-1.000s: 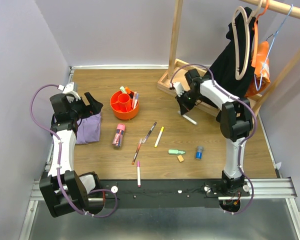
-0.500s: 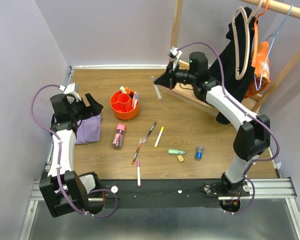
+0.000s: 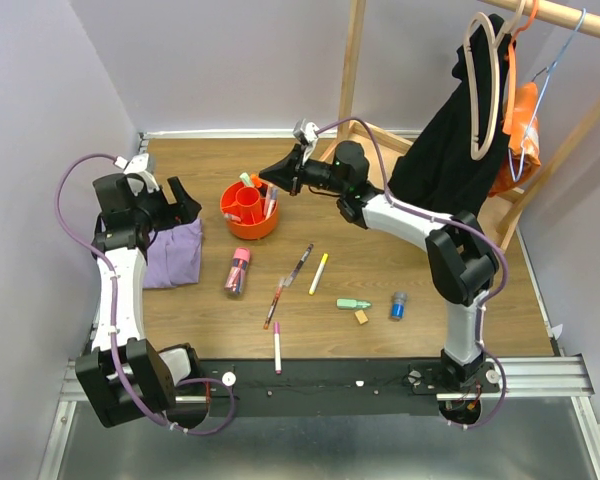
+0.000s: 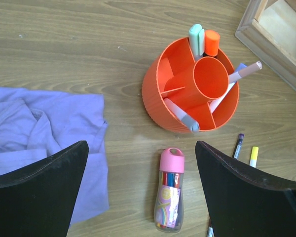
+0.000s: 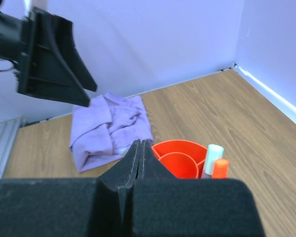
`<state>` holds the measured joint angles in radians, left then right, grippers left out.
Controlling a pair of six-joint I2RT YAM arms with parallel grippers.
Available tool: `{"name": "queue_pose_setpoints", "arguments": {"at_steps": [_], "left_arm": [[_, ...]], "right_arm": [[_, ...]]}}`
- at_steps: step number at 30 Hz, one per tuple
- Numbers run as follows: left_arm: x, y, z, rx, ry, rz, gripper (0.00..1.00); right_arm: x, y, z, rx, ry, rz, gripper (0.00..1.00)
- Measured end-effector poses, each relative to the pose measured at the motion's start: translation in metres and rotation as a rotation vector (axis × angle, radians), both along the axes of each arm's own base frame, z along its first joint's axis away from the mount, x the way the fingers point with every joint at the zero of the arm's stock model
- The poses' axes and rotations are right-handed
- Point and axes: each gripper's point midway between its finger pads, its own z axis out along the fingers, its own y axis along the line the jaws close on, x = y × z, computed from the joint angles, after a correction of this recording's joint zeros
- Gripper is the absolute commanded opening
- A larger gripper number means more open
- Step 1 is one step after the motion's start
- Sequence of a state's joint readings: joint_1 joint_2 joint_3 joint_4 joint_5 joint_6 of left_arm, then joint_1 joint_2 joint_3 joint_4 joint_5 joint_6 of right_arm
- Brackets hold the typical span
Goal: Sort the stationery into containers
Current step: Pick up the pen from the storage box.
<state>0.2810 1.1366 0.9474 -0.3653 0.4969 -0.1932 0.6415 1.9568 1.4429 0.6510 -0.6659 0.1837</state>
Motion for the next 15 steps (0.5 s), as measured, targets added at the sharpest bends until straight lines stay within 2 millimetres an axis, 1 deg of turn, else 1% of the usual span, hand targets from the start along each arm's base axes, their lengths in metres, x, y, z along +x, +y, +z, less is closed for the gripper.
{"name": "queue_pose_setpoints", "arguments": {"at_steps": [4,5,6,7,8,11,15], "left_arm": [[-0.001,0.003,0.001,0.021,0.015,0.005,0.98],[-0.002,0.003,0.0,0.024,0.016,0.004,0.98],[-0.002,0.004,-0.001,0.028,0.02,0.004,0.98],[-0.002,0.004,-0.002,0.031,0.026,0.005,0.98],[-0.003,0.005,-0.004,0.035,0.03,0.004,0.98],[-0.005,0.005,-0.008,0.049,0.044,-0.004,0.98],[-0.009,0.008,-0.013,0.083,0.061,-0.016,0.98]], "right_arm": [[0.006,0.003,-0.01,0.005,-0.014,-0.01,0.01],[0.006,0.002,-0.01,0.008,-0.024,-0.012,0.06],[0.006,0.002,-0.009,0.012,-0.034,-0.013,0.14],[0.006,0.002,-0.008,0.015,-0.041,-0.013,0.23],[0.006,0.002,-0.008,0.013,-0.048,-0.008,0.37],[-0.002,0.003,-0.013,-0.02,-0.083,0.042,0.46],[-0.019,0.007,-0.03,-0.117,-0.151,0.166,0.49]]}}
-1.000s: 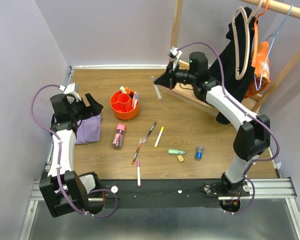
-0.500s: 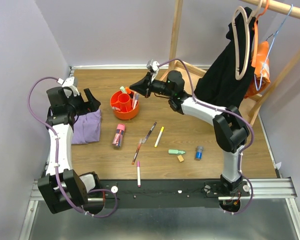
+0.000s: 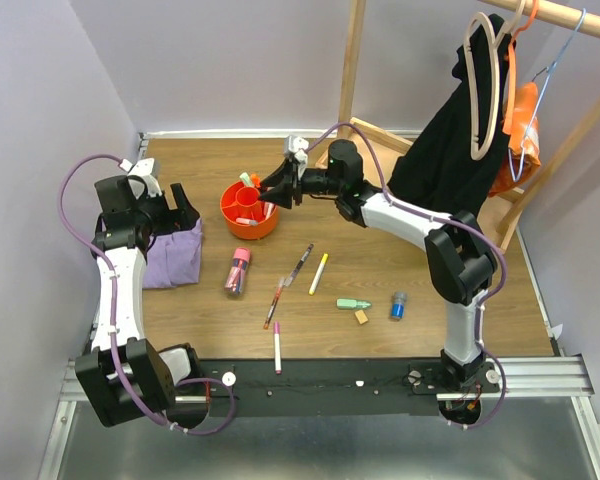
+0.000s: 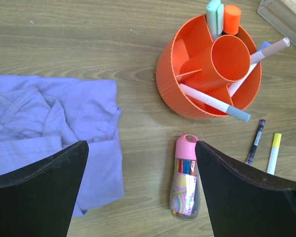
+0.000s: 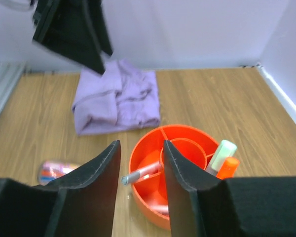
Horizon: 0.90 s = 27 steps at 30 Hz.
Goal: Sort the stationery into containers
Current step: Pick up the pen from the storage box.
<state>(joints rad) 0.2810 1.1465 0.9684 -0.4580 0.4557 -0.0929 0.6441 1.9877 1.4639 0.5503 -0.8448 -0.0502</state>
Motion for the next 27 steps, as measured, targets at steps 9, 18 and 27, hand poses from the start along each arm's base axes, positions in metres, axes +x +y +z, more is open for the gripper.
{"name": "queue_pose_setpoints", "arguments": {"at_steps": [9,18,27], "left_arm": [[-0.008,-0.001,-0.004,0.014,-0.004,-0.007,0.98],[-0.01,-0.002,-0.01,0.009,0.01,-0.009,0.98],[-0.01,-0.002,-0.013,0.005,0.017,-0.009,0.98]], "right_arm": [[-0.021,-0.001,-0.049,-0.17,-0.11,0.113,0.51],[-0.041,0.01,-0.096,-0.27,-0.129,0.187,0.51],[-0.035,0.015,-0.129,-0.319,-0.12,0.176,0.49]]}}
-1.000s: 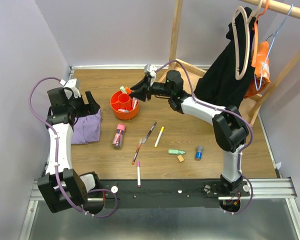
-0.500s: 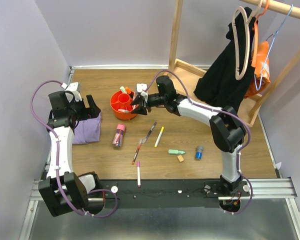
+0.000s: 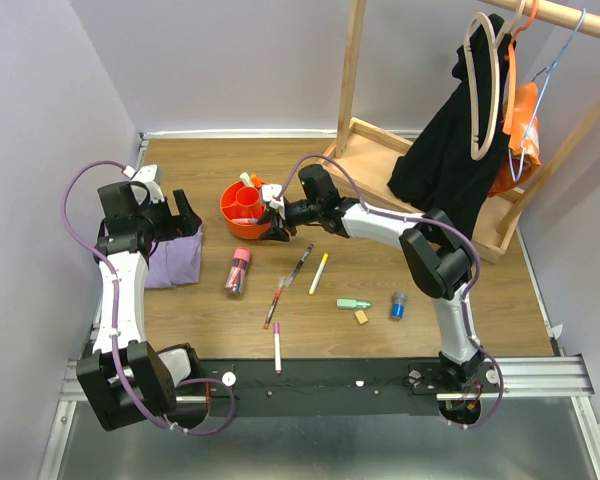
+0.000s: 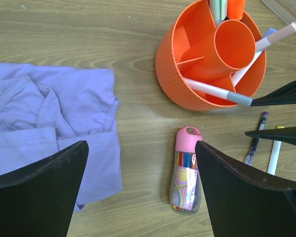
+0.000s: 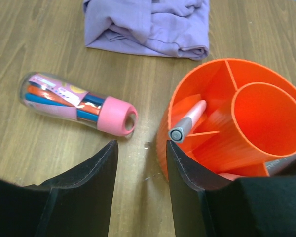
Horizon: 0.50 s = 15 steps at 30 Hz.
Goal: Sort the stationery into containers
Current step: Pick up the pen from the storage box.
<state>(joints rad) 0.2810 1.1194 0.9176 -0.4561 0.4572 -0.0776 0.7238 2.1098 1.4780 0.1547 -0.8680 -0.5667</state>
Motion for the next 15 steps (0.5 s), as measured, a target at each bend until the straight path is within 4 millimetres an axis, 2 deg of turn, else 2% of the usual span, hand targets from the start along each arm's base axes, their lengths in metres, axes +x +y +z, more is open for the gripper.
{"name": "queue_pose_setpoints", "arguments": {"at_steps": [15], "left_arm": [[0.004,0.001,-0.01,-0.01,0.031,0.0,0.98]], "right_arm": [[0.022,0.009,0.017,0.045,-0.077,-0.066,0.45]]}}
